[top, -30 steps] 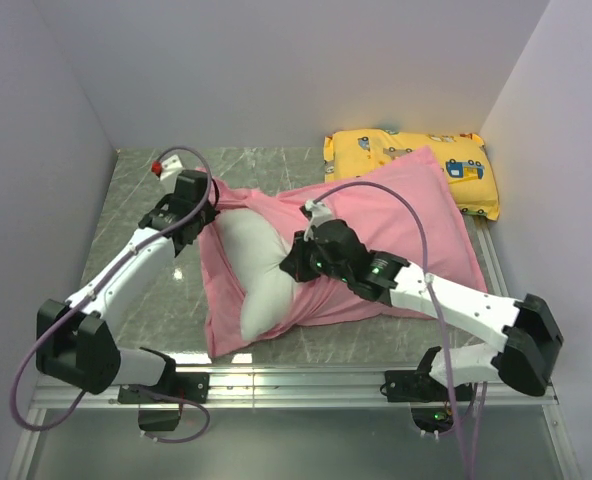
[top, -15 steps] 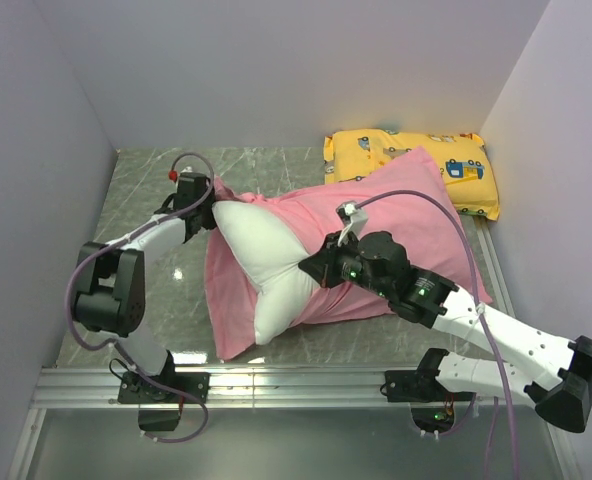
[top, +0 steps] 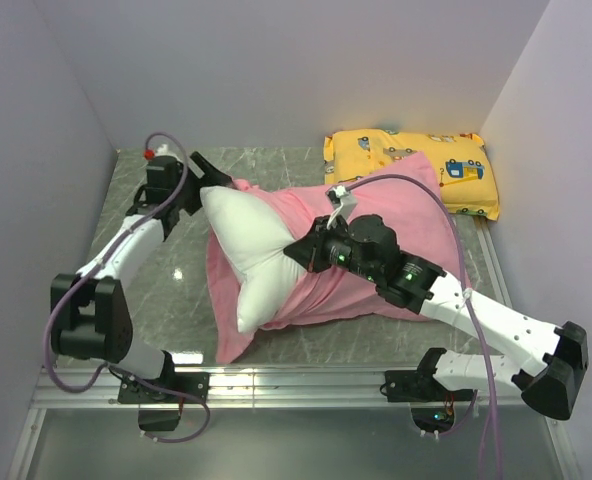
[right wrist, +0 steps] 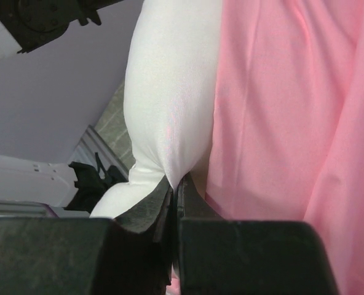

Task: Remove the pillowcase from the pillow

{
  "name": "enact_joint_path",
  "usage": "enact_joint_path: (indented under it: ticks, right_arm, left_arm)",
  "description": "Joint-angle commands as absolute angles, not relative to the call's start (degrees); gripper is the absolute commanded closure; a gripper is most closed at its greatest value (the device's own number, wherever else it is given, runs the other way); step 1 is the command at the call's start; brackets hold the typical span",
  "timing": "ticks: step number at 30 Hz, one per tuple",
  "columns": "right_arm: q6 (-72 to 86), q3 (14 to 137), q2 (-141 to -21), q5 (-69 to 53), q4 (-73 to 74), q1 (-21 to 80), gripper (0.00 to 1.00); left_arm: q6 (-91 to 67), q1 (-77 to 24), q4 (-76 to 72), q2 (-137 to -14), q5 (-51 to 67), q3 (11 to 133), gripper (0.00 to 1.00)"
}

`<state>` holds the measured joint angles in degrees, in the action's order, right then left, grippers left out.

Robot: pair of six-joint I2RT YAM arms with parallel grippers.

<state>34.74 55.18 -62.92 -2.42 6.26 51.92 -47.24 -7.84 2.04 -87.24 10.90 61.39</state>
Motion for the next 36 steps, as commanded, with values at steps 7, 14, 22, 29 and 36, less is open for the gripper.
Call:
enact_joint_path:
  ticks: [7, 14, 22, 29, 36]
  right_arm:
    - [38.24, 64.77, -67.4, 1.84, -2.47, 51.68, 1.0]
    - [36.83, 73.54, -75.84, 5.1, -0.53, 51.77, 1.0]
    - [34.54, 91.46, -91.55, 6.85, 4.73, 51.68, 1.0]
    - [33.49, 97.73, -97.99, 6.15, 7.12, 51.33, 1.0]
    - [34.19, 97.56, -98.88, 3.52, 6.5, 51.5, 1.0]
  left_arm:
    - [-42.1, -2.81, 14.67, -76.56, 2.65, 70.92, 0.01]
    - [-40.52, -3.51, 20.29, -69.79, 3.51, 72.86, 0.01]
    - [-41.13, -17.48, 29.7, -59.53, -3.69, 64.61, 0.01]
    - [-39.29, -18.54, 35.67, -54.05, -5.97, 60.73, 0.01]
    - [-37.71, -19.33, 27.54, -57.04, 1.47, 55.91, 0.01]
